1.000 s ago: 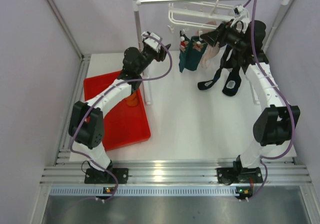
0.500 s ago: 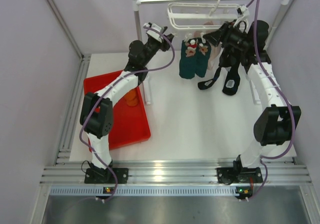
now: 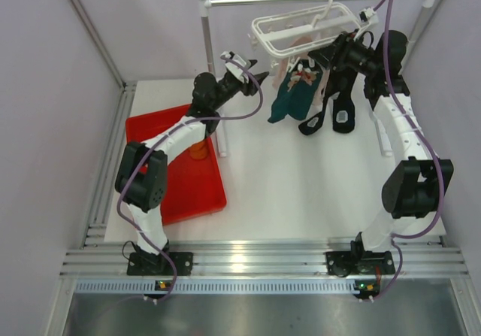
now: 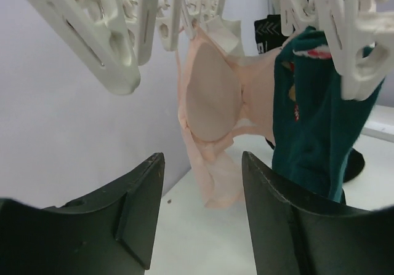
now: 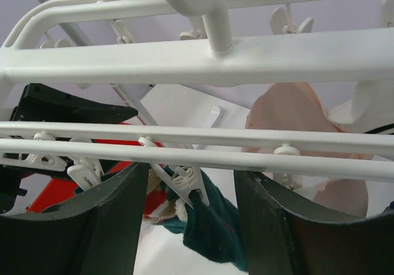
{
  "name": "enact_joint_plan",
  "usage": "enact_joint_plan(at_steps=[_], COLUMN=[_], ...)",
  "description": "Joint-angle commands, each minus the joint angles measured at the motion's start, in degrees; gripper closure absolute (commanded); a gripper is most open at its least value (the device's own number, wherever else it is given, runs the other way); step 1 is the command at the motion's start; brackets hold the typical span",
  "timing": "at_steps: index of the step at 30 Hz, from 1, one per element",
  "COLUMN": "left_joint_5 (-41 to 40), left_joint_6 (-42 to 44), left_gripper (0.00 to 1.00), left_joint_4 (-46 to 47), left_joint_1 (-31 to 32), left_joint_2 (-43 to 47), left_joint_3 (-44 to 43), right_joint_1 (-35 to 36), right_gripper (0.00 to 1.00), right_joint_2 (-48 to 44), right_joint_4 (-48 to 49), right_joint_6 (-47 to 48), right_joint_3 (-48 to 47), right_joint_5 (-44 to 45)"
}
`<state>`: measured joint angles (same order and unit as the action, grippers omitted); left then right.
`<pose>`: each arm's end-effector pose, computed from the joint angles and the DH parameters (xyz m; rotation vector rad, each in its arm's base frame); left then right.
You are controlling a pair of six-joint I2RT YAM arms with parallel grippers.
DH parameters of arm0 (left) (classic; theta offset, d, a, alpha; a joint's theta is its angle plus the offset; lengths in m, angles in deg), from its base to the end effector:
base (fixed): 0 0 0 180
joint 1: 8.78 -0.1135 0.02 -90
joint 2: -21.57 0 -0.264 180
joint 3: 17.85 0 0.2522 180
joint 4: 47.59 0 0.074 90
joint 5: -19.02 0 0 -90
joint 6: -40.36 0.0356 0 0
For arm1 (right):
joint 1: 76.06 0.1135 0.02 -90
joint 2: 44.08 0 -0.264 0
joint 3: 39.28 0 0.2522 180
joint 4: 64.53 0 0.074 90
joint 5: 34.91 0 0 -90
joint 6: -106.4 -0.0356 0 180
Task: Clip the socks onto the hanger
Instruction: Open the clamp at the hanger.
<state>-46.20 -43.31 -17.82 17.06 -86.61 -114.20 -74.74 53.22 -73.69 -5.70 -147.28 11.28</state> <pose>0.3988 -0.2097 0.3454 0.7103 1.0984 -0.5628 0.4003 0.0339 0.4249 -0.3392 1.5887 0.9042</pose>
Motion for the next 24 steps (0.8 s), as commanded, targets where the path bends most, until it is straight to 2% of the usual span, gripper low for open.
enact_joint_plan(at_steps=[1,2,3,4,9,15,24], left_joint_5=[2.9,3.6,4.1,4.8,4.3,2.0,-5.5], left_joint_6=[-0.3,-0.6,-0.8,-1.1,-5.1,-3.4,1.0], left_gripper=[0.4,0.38,0.26,0.23,0.21,0.21,0.23], left_joint_4=[2.2,2.1,2.1,2.6,4.6,6.3,4.5], left_joint_1=[-0.6,-0.7,-0.7,-0.6,0.4,3.5,6.6], left_joint_2=[6.2,6.7,7.3,8.2,10.4,11.9,9.7], left_joint_3=[2.7,3.5,4.2,5.5,7.6,8.8,4.8], right_joint_1=[-0.4,-0.5,-0.4,-0.4,-0.4,-0.3,-0.2], right_gripper=[0.43,0.43,0.43,0.43,0.44,0.44,0.45], right_joint_2=[-2.9,-2.9,-2.9,-2.8,-2.9,-3.3,-4.0], right_joint_4=[1.9,1.9,1.9,2.0,2.9,3.7,3.7], right_joint_6=[0.7,0.7,0.7,0.7,-0.4,-1.0,-1.2], right_joint_3=[-1.5,-1.5,-1.5,-1.5,-1.1,-0.2,0.1], right_joint_5=[-0.6,-0.6,-0.6,-0.6,-0.7,-0.8,-1.2])
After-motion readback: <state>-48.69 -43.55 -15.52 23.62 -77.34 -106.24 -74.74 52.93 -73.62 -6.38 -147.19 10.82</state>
